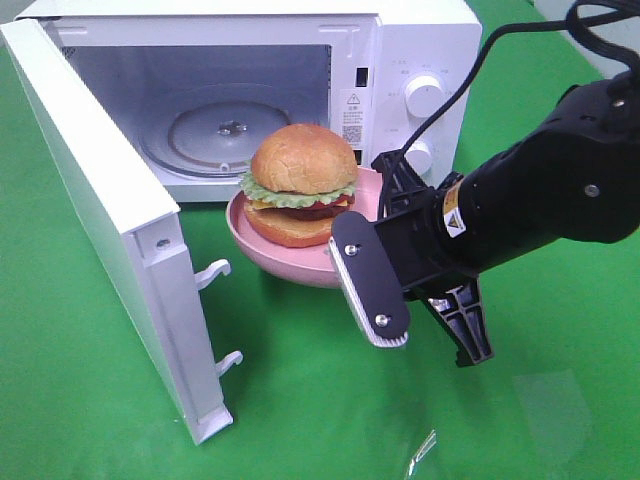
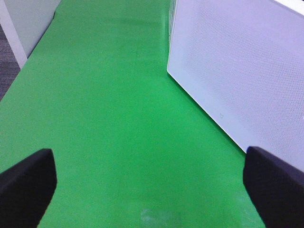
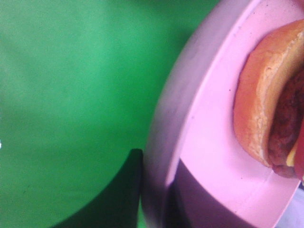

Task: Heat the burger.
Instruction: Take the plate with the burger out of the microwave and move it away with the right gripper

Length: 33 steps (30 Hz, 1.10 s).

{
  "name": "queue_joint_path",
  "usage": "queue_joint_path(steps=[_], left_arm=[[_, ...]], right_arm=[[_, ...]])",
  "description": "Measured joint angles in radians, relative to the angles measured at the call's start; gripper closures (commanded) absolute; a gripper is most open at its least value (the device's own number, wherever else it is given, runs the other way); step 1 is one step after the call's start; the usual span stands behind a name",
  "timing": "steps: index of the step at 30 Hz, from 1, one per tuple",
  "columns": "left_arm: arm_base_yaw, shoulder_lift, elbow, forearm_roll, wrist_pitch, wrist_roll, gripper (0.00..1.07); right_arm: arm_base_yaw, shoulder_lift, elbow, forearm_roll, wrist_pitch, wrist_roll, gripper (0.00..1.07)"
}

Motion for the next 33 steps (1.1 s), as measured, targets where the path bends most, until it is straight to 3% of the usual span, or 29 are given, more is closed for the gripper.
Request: queue_joint_path(steps=[12,23,33], left_arm=[[0.000,0.000,0.000,0.000,0.000,0.000,0.06],[0.000,0.000,0.000,0.000,0.000,0.000,0.06],[0.000,0.000,0.000,0.000,0.000,0.000,0.06]], right_arm=[[-0.002,-0.182,0.158,-0.188,0.015,0.182,1.07],[-0.010,-0.365,0.306,-0.216,0.012,0.194,1.07],[-0.010,-0.508,0.361,-0.276,0.104,0.285,1.07]])
